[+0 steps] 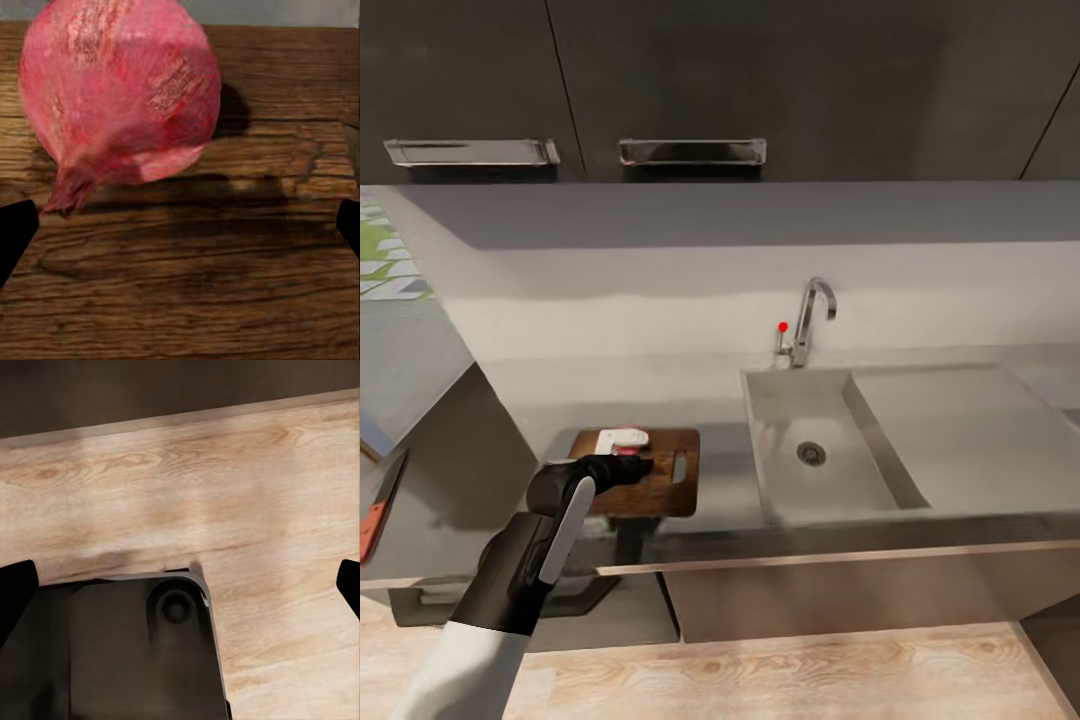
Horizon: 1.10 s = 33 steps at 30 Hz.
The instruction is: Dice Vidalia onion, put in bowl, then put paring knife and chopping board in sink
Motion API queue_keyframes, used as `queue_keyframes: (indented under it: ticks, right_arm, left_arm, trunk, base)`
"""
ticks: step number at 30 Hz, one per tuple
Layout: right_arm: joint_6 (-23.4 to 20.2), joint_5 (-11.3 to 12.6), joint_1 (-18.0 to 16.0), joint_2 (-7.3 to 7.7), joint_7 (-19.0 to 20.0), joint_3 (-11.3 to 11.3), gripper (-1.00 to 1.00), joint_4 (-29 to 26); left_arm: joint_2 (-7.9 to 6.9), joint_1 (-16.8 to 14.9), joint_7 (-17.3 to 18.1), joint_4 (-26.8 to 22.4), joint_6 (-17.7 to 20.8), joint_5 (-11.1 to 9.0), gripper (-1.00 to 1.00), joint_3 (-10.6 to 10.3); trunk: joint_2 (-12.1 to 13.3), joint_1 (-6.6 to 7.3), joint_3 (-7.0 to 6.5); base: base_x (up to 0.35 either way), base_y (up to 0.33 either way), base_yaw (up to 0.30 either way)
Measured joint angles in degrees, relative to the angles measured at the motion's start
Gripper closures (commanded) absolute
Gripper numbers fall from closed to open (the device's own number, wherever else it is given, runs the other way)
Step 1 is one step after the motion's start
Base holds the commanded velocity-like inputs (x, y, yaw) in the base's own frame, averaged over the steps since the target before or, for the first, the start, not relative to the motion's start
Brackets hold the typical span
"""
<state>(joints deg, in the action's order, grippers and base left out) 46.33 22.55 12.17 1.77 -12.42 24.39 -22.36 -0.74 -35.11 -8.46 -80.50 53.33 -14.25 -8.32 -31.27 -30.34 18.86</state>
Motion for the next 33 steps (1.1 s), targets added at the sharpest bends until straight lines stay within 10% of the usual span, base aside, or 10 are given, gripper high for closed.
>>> queue_keyframes:
  ticks: [33]
  right_arm:
    - [-0.06, -0.11, 0.02, 0.0, 0.03, 0.0, -1.0, 0.01]
  left_arm:
    - [-0.08, 0.0, 0.0, 0.07, 0.02, 0.0, -1.0, 0.0]
  trunk:
    - [0.01, -0.03, 0.0]
  base:
    - [0.062, 0.016, 0.0]
